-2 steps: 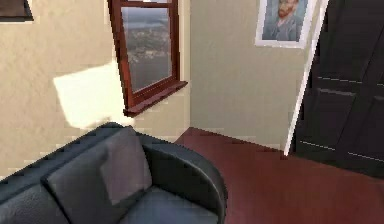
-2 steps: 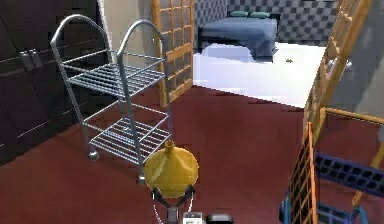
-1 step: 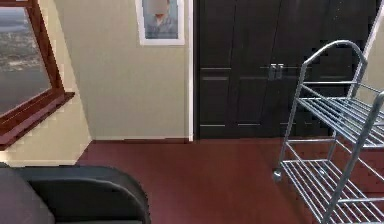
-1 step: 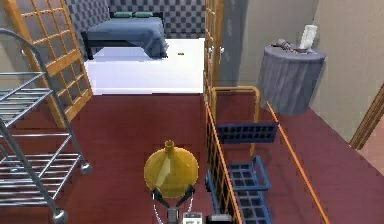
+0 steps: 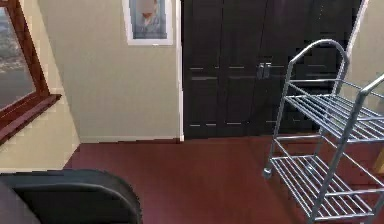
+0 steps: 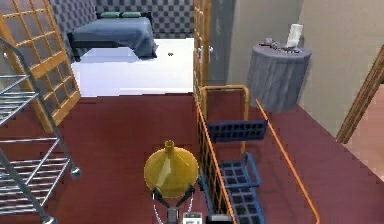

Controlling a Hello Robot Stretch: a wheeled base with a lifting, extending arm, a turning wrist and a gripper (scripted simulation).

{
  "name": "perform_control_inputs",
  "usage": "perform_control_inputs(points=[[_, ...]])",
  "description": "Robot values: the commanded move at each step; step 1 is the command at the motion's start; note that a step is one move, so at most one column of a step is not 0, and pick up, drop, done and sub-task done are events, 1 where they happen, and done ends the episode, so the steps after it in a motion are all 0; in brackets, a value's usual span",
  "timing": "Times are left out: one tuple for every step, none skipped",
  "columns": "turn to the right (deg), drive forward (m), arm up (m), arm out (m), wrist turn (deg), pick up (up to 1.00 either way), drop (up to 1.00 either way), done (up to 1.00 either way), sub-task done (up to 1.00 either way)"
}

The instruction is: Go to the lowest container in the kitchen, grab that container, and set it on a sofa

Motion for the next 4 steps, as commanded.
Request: perform_control_inputs(points=[[-45.0, 0.0, 0.0, 0.0, 0.0, 0.0, 0.0, 0.0, 0.0], [-42.0, 0.0, 0.0, 0.0, 0.0, 0.0, 0.0, 0.0, 0.0], [45.0, 0.0, 0.0, 0.0, 0.0, 0.0, 0.0, 0.0, 0.0], [39.0, 0.0, 0.0, 0.0, 0.0, 0.0, 0.0, 0.0, 0.0]])
